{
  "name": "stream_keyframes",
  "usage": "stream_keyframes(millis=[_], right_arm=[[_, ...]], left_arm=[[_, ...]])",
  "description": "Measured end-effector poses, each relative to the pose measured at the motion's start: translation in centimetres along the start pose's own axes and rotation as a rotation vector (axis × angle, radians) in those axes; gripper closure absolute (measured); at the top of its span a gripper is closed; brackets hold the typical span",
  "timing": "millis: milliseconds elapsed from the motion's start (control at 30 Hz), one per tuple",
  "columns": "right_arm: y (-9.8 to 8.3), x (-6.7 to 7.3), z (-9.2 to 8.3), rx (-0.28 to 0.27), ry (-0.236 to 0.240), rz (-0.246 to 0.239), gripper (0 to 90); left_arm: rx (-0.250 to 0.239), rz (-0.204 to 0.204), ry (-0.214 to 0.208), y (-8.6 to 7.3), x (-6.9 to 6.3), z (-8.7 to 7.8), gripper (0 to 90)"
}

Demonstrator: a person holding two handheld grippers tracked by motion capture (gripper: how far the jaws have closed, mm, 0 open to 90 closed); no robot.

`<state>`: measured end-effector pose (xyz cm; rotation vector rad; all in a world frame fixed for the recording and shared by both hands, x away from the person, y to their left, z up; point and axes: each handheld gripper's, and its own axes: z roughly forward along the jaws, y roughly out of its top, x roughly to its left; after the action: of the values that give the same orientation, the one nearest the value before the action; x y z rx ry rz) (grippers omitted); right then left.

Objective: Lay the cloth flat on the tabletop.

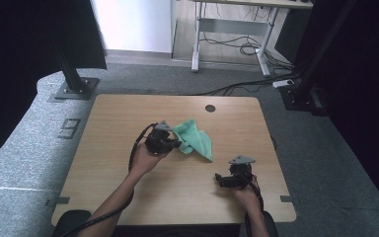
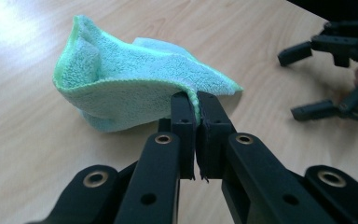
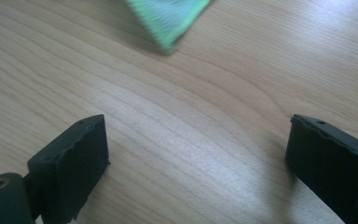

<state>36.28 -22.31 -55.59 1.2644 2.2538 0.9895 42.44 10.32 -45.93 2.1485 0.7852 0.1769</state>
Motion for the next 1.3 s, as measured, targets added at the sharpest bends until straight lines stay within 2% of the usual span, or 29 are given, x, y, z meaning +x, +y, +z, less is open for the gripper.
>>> stream_keyframes(millis=[33, 67, 100, 133, 200, 267, 300, 367, 400, 467, 600, 667, 700, 733, 767, 800, 833, 867, 900, 933, 967, 1033, 1100, 1133, 1167, 1200, 1233, 1267, 1300], right_arm=[[0.1, 0.3, -0.1, 0.005, 0.021, -0.006, 11.1], [0.1, 0.3, -0.1, 0.005, 0.021, -0.006, 11.1], [0.3, 0.7, -0.3, 0.009, 0.051, -0.018, 21.5], [0.5, 0.9, -0.4, 0.007, 0.076, -0.014, 25.8], [0.8, 1.4, -0.3, 0.008, 0.116, -0.026, 34.6], [1.1, 1.8, -0.2, 0.008, 0.130, -0.040, 35.4], [1.8, 2.7, 0.0, -0.003, 0.142, -0.073, 38.1], [2.3, 3.2, 0.1, -0.010, 0.157, -0.096, 39.3], [3.4, 4.1, 0.4, -0.025, 0.173, -0.141, 42.0], [3.9, 4.5, 0.6, -0.023, 0.184, -0.155, 43.6], [6.1, 6.3, 3.0, 0.028, 0.229, -0.214, 49.5], [6.3, 6.5, 3.4, 0.038, 0.222, -0.225, 52.4], [6.6, 6.9, 4.5, 0.087, 0.191, -0.223, 65.5], [6.7, 6.8, 4.6, 0.081, 0.177, -0.212, 73.3], [6.8, 6.7, 4.7, 0.088, 0.174, -0.196, 80.1], [6.8, 6.7, 4.7, 0.088, 0.174, -0.196, 80.1], [7.2, 6.4, 4.1, 0.087, 0.162, -0.180, 87.6], [7.5, 6.2, 3.6, 0.081, 0.155, -0.181, 87.8], [7.5, 6.2, 3.6, 0.081, 0.155, -0.181, 87.8], [8.8, 5.4, 1.3, 0.034, 0.134, -0.177, 88.0], [8.8, 5.4, 1.3, 0.034, 0.134, -0.177, 88.0], [10.9, 4.3, -1.5, -0.040, 0.109, -0.175, 88.0], [13.5, 3.0, -4.0, -0.110, 0.082, -0.164, 87.9], [14.8, 2.5, -4.9, -0.137, 0.063, -0.157, 87.6], [16.1, 1.8, -5.3, -0.155, 0.062, -0.153, 82.8], [17.2, 0.7, -4.4, -0.102, 0.061, -0.137, 60.4], [17.2, 0.7, -4.4, -0.102, 0.061, -0.137, 60.4], [17.1, 0.2, -3.5, -0.062, 0.021, -0.129, 51.5], [16.2, -0.2, -2.6, -0.047, 0.008, -0.116, 42.6]], left_arm=[[0.003, -0.005, 0.010, -0.9, 0.0, -0.6, 86.1], [0.003, -0.005, 0.010, -0.9, 0.0, -0.6, 86.1], [0.011, -0.007, 0.018, -1.4, 0.0, -0.9, 85.8], [0.016, -0.022, 0.030, -2.4, 0.3, -1.2, 85.6], [0.017, -0.036, 0.032, -3.0, 0.6, -1.3, 85.1], [0.022, -0.056, 0.035, -4.0, 1.2, -1.5, 85.0], [0.023, -0.071, 0.035, -4.8, 1.6, -1.7, 84.6], [0.024, -0.073, 0.036, -5.1, 1.7, -1.7, 84.2], [0.023, -0.076, 0.036, -5.5, 1.9, -1.8, 83.9], [0.019, -0.084, 0.032, -6.1, 2.0, -1.9, 83.4], [0.021, -0.104, 0.028, -7.1, 2.5, -1.7, 83.0], [0.019, -0.109, 0.026, -7.3, 2.5, -1.7, 82.9], [0.020, -0.113, 0.021, -7.6, 2.5, -1.7, 82.9], [0.019, -0.115, 0.020, -7.8, 2.5, -1.7, 83.2], [0.019, -0.115, 0.020, -7.8, 2.5, -1.7, 84.4], [0.019, -0.111, 0.017, -7.9, 2.5, -1.8, 84.4], [0.009, -0.108, 0.016, -8.0, 2.3, -2.6, 87.3], [-0.019, -0.109, 0.015, -7.7, 2.2, -3.6, 87.6], [-0.019, -0.109, 0.015, -7.7, 2.2, -3.6, 87.8], [-0.080, -0.100, 0.013, -6.7, 2.1, -5.7, 87.9], [-0.080, -0.100, 0.013, -6.7, 2.1, -5.7, 87.9], [-0.157, -0.086, 0.055, -4.7, 2.4, -8.9, 87.9], [-0.220, -0.107, 0.075, -2.9, 3.6, -11.1, 87.9], [-0.218, -0.141, 0.086, -2.2, 4.7, -11.5, 86.8], [-0.188, -0.156, 0.102, -1.9, 5.5, -11.4, 65.7], [-0.107, -0.174, 0.191, -2.2, 7.1, -10.2, 54.3], [-0.107, -0.174, 0.191, -2.2, 7.1, -10.2, 47.9], [-0.068, -0.201, 0.174, -3.3, 7.6, -9.4, 47.9], [-0.059, -0.216, 0.162, -4.2, 7.7, -8.9, 39.1]])
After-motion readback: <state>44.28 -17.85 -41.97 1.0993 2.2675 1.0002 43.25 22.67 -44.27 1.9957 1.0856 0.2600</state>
